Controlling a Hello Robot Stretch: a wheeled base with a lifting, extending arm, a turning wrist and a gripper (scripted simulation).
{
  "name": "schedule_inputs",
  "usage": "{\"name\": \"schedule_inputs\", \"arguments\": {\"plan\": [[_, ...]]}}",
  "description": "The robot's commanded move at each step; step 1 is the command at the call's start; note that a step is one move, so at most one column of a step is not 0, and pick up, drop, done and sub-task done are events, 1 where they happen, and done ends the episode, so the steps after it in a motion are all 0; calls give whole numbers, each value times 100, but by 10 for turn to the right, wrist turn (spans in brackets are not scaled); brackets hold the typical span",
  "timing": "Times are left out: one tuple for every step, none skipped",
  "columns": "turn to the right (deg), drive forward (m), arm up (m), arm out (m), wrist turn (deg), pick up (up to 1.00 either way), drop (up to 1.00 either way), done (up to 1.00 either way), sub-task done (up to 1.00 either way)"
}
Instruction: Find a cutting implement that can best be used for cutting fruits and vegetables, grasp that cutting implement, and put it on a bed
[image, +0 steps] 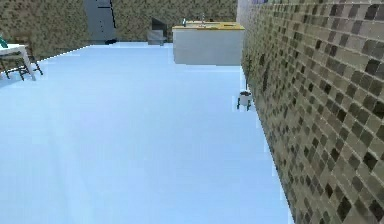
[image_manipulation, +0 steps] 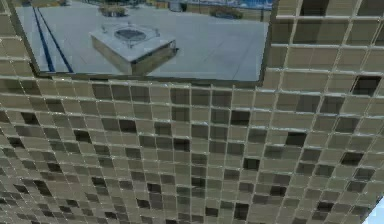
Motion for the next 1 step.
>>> {"name": "schedule_inputs", "arguments": {"plan": [[0, 100, 0, 0, 0, 0, 0, 0, 0]]}}
